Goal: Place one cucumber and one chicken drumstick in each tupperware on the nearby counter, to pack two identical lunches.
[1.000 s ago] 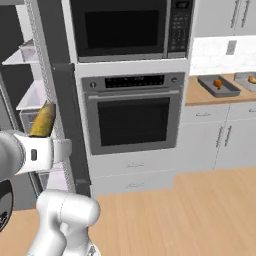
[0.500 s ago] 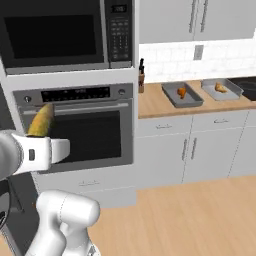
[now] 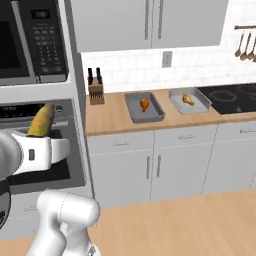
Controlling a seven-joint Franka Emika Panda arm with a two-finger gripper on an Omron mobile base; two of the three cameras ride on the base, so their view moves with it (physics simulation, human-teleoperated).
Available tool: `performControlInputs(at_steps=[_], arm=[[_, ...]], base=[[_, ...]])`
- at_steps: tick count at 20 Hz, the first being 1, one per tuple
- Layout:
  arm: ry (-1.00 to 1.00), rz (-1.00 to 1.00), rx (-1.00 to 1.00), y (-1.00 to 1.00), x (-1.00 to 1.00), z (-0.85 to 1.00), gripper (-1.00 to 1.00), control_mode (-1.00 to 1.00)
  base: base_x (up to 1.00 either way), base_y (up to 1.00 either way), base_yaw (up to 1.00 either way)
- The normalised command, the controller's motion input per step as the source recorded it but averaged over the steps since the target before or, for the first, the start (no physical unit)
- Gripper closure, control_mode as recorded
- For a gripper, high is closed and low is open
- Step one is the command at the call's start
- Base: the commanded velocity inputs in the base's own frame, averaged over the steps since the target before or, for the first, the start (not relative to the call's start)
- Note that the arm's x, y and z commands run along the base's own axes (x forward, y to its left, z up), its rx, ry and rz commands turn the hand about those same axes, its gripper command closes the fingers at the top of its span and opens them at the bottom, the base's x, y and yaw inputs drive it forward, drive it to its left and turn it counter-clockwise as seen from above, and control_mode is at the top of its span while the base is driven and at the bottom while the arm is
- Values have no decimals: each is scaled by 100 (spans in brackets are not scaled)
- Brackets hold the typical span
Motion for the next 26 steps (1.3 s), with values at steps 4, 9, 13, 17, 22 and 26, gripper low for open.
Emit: performControlInputs(at_steps=[4, 9, 13, 17, 22, 26], arm=[[0, 0, 0, 0, 0, 0, 100, 100], [0, 0, 0, 0, 0, 0, 100, 100], [0, 0, 0, 0, 0, 0, 100, 100], [0, 0, 0, 0, 0, 0, 100, 100], [0, 0, 0, 0, 0, 0, 100, 100], [2, 6, 0, -1, 4, -9, 100, -100]], base=[[100, -72, 1], [100, -72, 25], [99, -76, 44], [86, -34, 43], [61, -1, 38], [30, 0, 21]])
